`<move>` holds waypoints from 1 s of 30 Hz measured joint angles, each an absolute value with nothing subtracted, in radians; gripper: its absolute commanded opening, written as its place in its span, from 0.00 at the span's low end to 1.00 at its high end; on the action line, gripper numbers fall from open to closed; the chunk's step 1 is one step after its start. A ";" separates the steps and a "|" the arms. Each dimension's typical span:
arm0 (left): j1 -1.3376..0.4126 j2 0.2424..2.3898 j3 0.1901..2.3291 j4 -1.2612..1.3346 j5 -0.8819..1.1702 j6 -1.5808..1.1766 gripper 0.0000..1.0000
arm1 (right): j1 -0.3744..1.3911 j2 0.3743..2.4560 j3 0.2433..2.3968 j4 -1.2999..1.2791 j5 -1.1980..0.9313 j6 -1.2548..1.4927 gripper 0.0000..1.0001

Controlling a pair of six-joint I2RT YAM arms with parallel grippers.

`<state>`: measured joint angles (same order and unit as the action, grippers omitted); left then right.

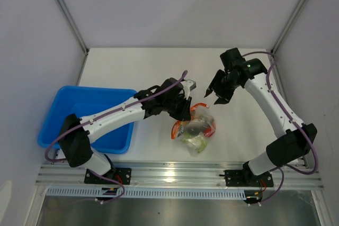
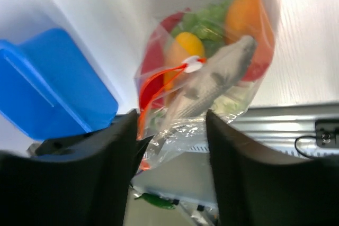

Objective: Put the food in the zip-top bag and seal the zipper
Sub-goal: Adjust the zipper food storage bag at the center of the board.

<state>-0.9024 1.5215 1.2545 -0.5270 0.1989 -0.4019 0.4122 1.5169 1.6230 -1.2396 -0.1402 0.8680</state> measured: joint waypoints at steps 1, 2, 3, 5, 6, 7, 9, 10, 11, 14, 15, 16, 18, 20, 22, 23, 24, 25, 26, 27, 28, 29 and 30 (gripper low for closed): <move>-0.902 1.521 1.254 -0.525 0.202 -0.402 0.24 | 0.409 1.519 1.609 -1.249 -0.139 0.882 0.72; -0.902 1.520 1.254 -0.524 0.206 -0.402 0.24 | 0.406 1.523 1.600 -1.256 -0.139 0.896 0.73; -0.902 1.519 1.254 -0.524 0.209 -0.402 0.24 | 0.401 1.526 1.591 -1.263 -0.139 0.907 0.73; -0.902 1.516 1.254 -0.521 0.214 -0.402 0.24 | 0.392 1.536 1.575 -1.272 -0.147 0.927 0.73; -0.902 1.514 1.254 -0.519 0.215 -0.402 0.25 | 0.387 1.543 1.569 -1.274 -0.152 0.938 0.73; -0.902 1.513 1.254 -0.517 0.215 -0.402 0.25 | 0.381 1.553 1.567 -1.276 -0.158 0.950 0.74; -0.902 1.510 1.254 -0.516 0.216 -0.402 0.26 | 0.375 1.571 1.567 -1.273 -0.167 0.967 0.73; -0.902 1.509 1.254 -0.516 0.216 -0.402 0.26 | 0.372 1.581 1.567 -1.272 -0.168 0.975 0.72; -0.902 1.509 1.254 -0.514 0.216 -0.402 0.26 | 0.369 1.589 1.566 -1.271 -0.171 0.981 0.71; -0.902 1.507 1.249 -0.502 0.217 -0.402 0.26 | 0.361 1.614 1.563 -1.260 -0.183 1.001 0.67; -0.902 1.506 1.246 -0.500 0.217 -0.402 0.26 | 0.360 1.621 1.563 -1.256 -0.187 1.004 0.64; -0.902 1.505 1.244 -0.499 0.217 -0.402 0.26 | 0.360 1.633 1.563 -1.250 -0.195 1.010 0.63; -0.902 1.504 1.243 -0.497 0.218 -0.401 0.26 | 0.358 1.656 1.563 -1.239 -0.210 1.021 0.60; -0.902 1.503 1.243 -0.495 0.218 -0.400 0.26 | 0.359 1.675 1.563 -1.229 -0.223 1.029 0.59; -0.902 1.503 1.243 -0.495 0.218 -0.400 0.26 | 0.359 1.690 1.560 -1.220 -0.234 1.036 0.56; -0.902 1.503 1.242 -0.495 0.218 -0.399 0.26 | 0.359 1.693 1.557 -1.215 -0.239 1.040 0.55; -0.902 1.503 1.242 -0.494 0.218 -0.399 0.26 | 0.359 1.694 1.551 -1.209 -0.246 1.044 0.53; -0.902 1.503 1.240 -0.493 0.218 -0.399 0.26 | 0.360 1.695 1.547 -1.206 -0.251 1.047 0.51; -0.902 1.503 1.239 -0.492 0.218 -0.399 0.26 | 0.361 1.695 1.541 -1.201 -0.256 1.050 0.49; -0.902 1.503 1.238 -0.491 0.218 -0.399 0.26 | 0.361 1.695 1.537 -1.198 -0.260 1.052 0.45; -0.902 1.503 1.238 -0.491 0.218 -0.398 0.26 | 0.362 1.697 1.533 -1.195 -0.268 1.054 0.43; -0.902 1.503 1.238 -0.490 0.218 -0.398 0.26 | 0.363 1.699 1.531 -1.192 -0.274 1.058 0.42; -0.902 1.502 1.237 -0.488 0.218 -0.398 0.26 | 0.364 1.702 1.528 -1.188 -0.280 1.062 0.40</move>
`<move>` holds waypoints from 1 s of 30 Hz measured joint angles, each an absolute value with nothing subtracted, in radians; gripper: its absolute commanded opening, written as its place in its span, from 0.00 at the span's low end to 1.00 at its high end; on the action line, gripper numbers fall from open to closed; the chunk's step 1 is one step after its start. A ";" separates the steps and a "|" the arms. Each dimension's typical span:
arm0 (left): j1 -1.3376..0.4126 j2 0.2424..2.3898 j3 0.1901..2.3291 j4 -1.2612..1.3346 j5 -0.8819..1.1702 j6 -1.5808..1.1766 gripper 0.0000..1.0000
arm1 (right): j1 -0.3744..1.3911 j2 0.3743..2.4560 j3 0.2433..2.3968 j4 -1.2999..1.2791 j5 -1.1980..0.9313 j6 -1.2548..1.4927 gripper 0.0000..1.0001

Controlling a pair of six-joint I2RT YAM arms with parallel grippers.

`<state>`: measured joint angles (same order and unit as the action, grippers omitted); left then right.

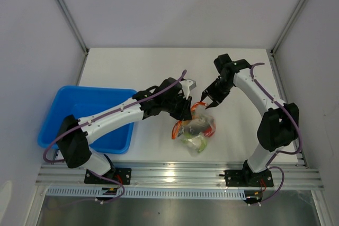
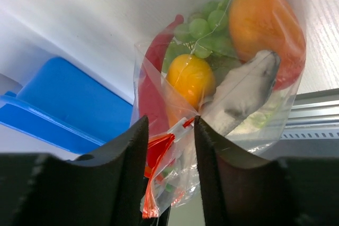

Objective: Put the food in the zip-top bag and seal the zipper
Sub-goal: Adjust the zipper food storage bag at the center of the board.

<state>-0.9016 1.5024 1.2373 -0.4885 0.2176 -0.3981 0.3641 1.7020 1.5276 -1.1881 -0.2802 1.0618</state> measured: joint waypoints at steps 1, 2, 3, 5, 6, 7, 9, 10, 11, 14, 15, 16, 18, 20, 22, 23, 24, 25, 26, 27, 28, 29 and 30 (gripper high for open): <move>-0.902 1.502 1.237 -0.487 0.218 -0.397 0.26 | 0.366 1.707 1.526 -1.186 -0.286 1.065 0.38; -0.902 1.501 1.236 -0.487 0.218 -0.394 0.26 | 0.367 1.711 1.525 -1.184 -0.293 1.067 0.36; -0.902 1.499 1.235 -0.487 0.218 -0.392 0.26 | 0.368 1.716 1.524 -1.181 -0.298 1.069 0.33; -0.902 1.495 1.232 -0.487 0.218 -0.391 0.27 | 0.374 1.724 1.524 -1.177 -0.308 1.073 0.27; -0.902 1.493 1.232 -0.487 0.218 -0.391 0.27 | 0.377 1.726 1.523 -1.175 -0.313 1.073 0.15; -0.902 1.491 1.231 -0.487 0.218 -0.391 0.27 | 0.380 1.726 1.521 -1.172 -0.319 1.074 0.09; -0.902 1.490 1.230 -0.487 0.221 -0.391 0.27 | 0.382 1.727 1.520 -1.171 -0.328 1.076 0.00; -0.902 1.490 1.230 -0.487 0.221 -0.391 0.28 | 0.382 1.727 1.520 -1.170 -0.331 1.077 0.00; -0.902 1.490 1.230 -0.487 0.222 -0.391 0.29 | 0.382 1.728 1.520 -1.169 -0.331 1.077 0.00; -0.902 1.488 1.222 -0.487 0.223 -0.390 0.36 | 0.382 1.736 1.544 -1.187 -0.319 1.068 0.00; -0.902 1.486 1.217 -0.485 0.223 -0.390 0.37 | 0.382 1.741 1.566 -1.196 -0.305 1.058 0.00; -0.902 1.482 1.209 -0.484 0.223 -0.388 0.40 | 0.382 1.745 1.593 -1.206 -0.294 1.048 0.00; -0.902 1.473 1.198 -0.485 0.223 -0.385 0.46 | 0.382 1.750 1.661 -1.221 -0.269 1.018 0.00; -0.901 1.465 1.192 -0.485 0.222 -0.383 0.56 | 0.384 1.750 1.731 -1.239 -0.245 0.986 0.00; -0.901 1.457 1.192 -0.485 0.221 -0.382 0.69 | 0.393 1.749 1.805 -1.253 -0.207 0.942 0.00; -0.901 1.452 1.192 -0.485 0.221 -0.379 0.73 | 0.401 1.745 1.840 -1.260 -0.184 0.923 0.00; -0.901 1.447 1.192 -0.485 0.220 -0.380 0.77 | 0.411 1.741 1.868 -1.268 -0.157 0.905 0.00; -0.901 1.443 1.192 -0.487 0.219 -0.379 0.83 | 0.424 1.734 1.889 -1.274 -0.133 0.889 0.00; -0.901 1.439 1.193 -0.488 0.216 -0.377 0.85 | 0.435 1.724 1.901 -1.277 -0.112 0.877 0.00; -0.901 1.438 1.195 -0.489 0.214 -0.377 0.89 | 0.445 1.712 1.912 -1.284 -0.093 0.864 0.00; -0.901 1.437 1.200 -0.490 0.213 -0.374 0.94 | 0.453 1.699 1.920 -1.292 -0.078 0.857 0.00; -0.901 1.437 1.205 -0.490 0.212 -0.372 0.96 | 0.463 1.688 1.927 -1.301 -0.066 0.852 0.00; -0.901 1.437 1.214 -0.490 0.212 -0.370 0.99 | 0.470 1.678 1.932 -1.310 -0.058 0.850 0.00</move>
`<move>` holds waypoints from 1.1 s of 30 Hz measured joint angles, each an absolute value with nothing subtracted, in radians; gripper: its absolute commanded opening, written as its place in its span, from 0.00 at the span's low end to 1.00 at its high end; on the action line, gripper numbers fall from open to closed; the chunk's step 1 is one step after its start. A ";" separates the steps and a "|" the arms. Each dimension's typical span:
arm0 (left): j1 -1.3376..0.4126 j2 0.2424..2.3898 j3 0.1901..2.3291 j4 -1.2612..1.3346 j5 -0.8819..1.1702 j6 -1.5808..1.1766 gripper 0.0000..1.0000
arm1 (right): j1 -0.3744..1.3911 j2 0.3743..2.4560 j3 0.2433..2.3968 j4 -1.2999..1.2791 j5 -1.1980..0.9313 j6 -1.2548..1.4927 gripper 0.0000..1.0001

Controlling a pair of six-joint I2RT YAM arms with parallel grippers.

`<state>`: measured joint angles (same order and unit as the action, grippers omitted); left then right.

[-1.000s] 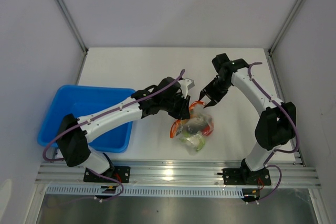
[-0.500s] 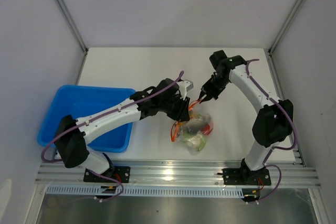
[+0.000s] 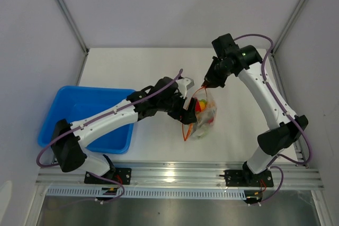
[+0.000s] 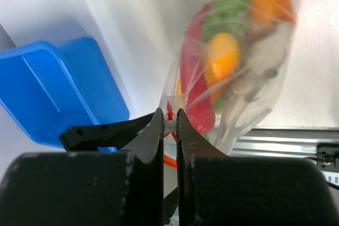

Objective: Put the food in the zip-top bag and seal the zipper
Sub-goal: Adjust the zipper food storage bag at the center of the board.

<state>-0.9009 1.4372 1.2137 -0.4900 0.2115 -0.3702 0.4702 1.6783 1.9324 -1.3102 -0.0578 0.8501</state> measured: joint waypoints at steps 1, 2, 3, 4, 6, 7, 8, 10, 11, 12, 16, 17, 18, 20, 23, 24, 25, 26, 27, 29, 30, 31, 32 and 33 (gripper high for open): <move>-0.901 1.437 1.224 -0.488 0.209 -0.365 0.99 | 0.475 1.670 1.937 -1.319 -0.050 0.847 0.00; -0.901 1.437 1.234 -0.486 0.205 -0.362 0.99 | 0.477 1.663 1.938 -1.324 -0.045 0.846 0.00; -0.901 1.437 1.242 -0.478 0.202 -0.357 0.99 | 0.478 1.659 1.938 -1.328 -0.041 0.845 0.00; -0.901 1.437 1.251 -0.471 0.196 -0.351 0.99 | 0.478 1.656 1.938 -1.332 -0.038 0.845 0.00; -0.901 1.438 1.266 -0.460 0.188 -0.334 1.00 | 0.479 1.652 1.938 -1.336 -0.032 0.845 0.00; -0.901 1.439 1.278 -0.457 0.186 -0.322 1.00 | 0.478 1.652 1.938 -1.336 -0.030 0.846 0.00; -0.901 1.442 1.295 -0.456 0.182 -0.310 0.99 | 0.478 1.651 1.938 -1.337 -0.027 0.849 0.00; -0.901 1.449 1.330 -0.446 0.176 -0.290 0.99 | 0.478 1.650 1.938 -1.341 -0.023 0.859 0.00; -0.901 1.451 1.344 -0.439 0.175 -0.284 0.99 | 0.477 1.650 1.938 -1.343 -0.022 0.863 0.00; -0.901 1.452 1.357 -0.436 0.170 -0.278 1.00 | 0.477 1.650 1.938 -1.345 -0.020 0.871 0.00; -0.909 1.462 1.407 -0.444 0.142 -0.271 1.00 | 0.477 1.650 1.938 -1.353 -0.015 0.917 0.00; -0.914 1.466 1.423 -0.448 0.131 -0.271 0.99 | 0.477 1.650 1.938 -1.354 -0.015 0.927 0.00; -0.921 1.468 1.435 -0.452 0.117 -0.271 1.00 | 0.477 1.650 1.938 -1.356 -0.015 0.942 0.00; -0.937 1.471 1.454 -0.456 0.091 -0.271 0.99 | 0.477 1.650 1.938 -1.357 -0.015 0.967 0.00; -0.968 1.486 1.488 -0.468 0.046 -0.271 0.99 | 0.478 1.650 1.938 -1.357 -0.015 1.007 0.00; -0.977 1.495 1.501 -0.469 0.031 -0.271 0.99 | 0.478 1.650 1.938 -1.357 -0.014 1.022 0.00; -0.984 1.504 1.510 -0.471 0.022 -0.271 0.99 | 0.479 1.650 1.938 -1.357 -0.014 1.034 0.00; -0.991 1.514 1.518 -0.472 0.010 -0.272 1.00 | 0.479 1.650 1.938 -1.357 -0.013 1.044 0.00; -0.997 1.522 1.525 -0.475 0.000 -0.273 0.99 | 0.480 1.650 1.938 -1.357 -0.007 1.055 0.00; -1.008 1.540 1.536 -0.477 -0.036 -0.282 0.99 | 0.482 1.650 1.938 -1.357 -0.001 1.077 0.00; -1.013 1.549 1.542 -0.480 -0.054 -0.288 0.99 | 0.482 1.650 1.938 -1.357 0.002 1.088 0.00; -1.018 1.560 1.548 -0.481 -0.079 -0.295 0.99 | 0.483 1.650 1.938 -1.357 0.004 1.100 0.00; -1.024 1.571 1.552 -0.481 -0.104 -0.302 0.99 | 0.483 1.650 1.937 -1.357 0.004 1.111 0.00; -1.029 1.583 1.555 -0.482 -0.127 -0.311 0.99 | 0.483 1.650 1.936 -1.357 0.006 1.124 0.00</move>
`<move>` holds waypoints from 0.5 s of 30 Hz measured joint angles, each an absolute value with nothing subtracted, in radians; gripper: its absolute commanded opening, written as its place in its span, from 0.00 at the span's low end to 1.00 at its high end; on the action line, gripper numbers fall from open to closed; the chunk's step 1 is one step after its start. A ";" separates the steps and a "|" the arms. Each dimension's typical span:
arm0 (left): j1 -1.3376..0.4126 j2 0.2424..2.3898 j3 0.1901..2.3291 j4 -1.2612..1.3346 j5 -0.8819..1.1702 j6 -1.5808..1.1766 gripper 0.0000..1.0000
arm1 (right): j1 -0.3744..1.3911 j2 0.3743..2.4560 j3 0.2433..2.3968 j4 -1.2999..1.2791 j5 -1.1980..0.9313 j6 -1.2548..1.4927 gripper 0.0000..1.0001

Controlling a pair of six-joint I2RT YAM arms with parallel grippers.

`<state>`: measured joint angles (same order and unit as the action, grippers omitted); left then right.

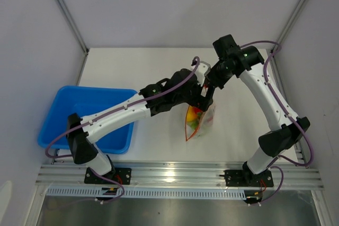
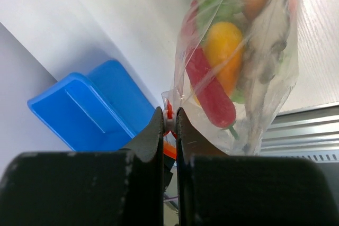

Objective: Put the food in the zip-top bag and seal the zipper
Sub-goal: Adjust the zipper food storage bag at the center of the board.

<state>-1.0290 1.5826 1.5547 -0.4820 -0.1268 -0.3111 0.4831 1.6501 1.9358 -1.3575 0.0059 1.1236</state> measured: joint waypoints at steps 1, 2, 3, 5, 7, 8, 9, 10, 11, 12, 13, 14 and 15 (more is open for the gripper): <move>-1.034 1.592 1.558 -0.485 -0.149 -0.318 1.00 | 0.483 1.649 1.934 -1.357 0.008 1.134 0.00; -1.040 1.607 1.562 -0.489 -0.179 -0.326 0.99 | 0.483 1.648 1.930 -1.357 0.011 1.146 0.00; -1.049 1.620 1.565 -0.492 -0.210 -0.333 0.99 | 0.483 1.647 1.928 -1.357 0.013 1.157 0.00; -1.068 1.643 1.566 -0.498 -0.272 -0.340 0.99 | 0.483 1.642 1.922 -1.357 0.017 1.181 0.00; -1.090 1.658 1.566 -0.500 -0.322 -0.340 1.00 | 0.483 1.633 1.909 -1.356 0.019 1.200 0.00; -1.102 1.663 1.565 -0.500 -0.347 -0.341 0.99 | 0.483 1.626 1.898 -1.356 0.019 1.209 0.00; -1.112 1.666 1.565 -0.500 -0.371 -0.341 0.99 | 0.483 1.616 1.881 -1.356 0.018 1.222 0.00; -1.119 1.666 1.565 -0.499 -0.390 -0.342 0.99 | 0.483 1.612 1.876 -1.357 0.018 1.227 0.00; -1.126 1.667 1.565 -0.499 -0.410 -0.342 1.00 | 0.483 1.606 1.865 -1.355 0.018 1.234 0.00; -1.130 1.667 1.564 -0.499 -0.425 -0.343 0.98 | 0.483 1.602 1.859 -1.356 0.017 1.240 0.00; -1.131 1.667 1.564 -0.500 -0.435 -0.343 0.95 | 0.483 1.597 1.851 -1.356 0.017 1.246 0.00; -1.131 1.668 1.564 -0.500 -0.446 -0.344 0.90 | 0.483 1.594 1.847 -1.356 0.016 1.251 0.00; -1.131 1.670 1.564 -0.500 -0.452 -0.344 0.81 | 0.483 1.591 1.845 -1.356 0.016 1.254 0.00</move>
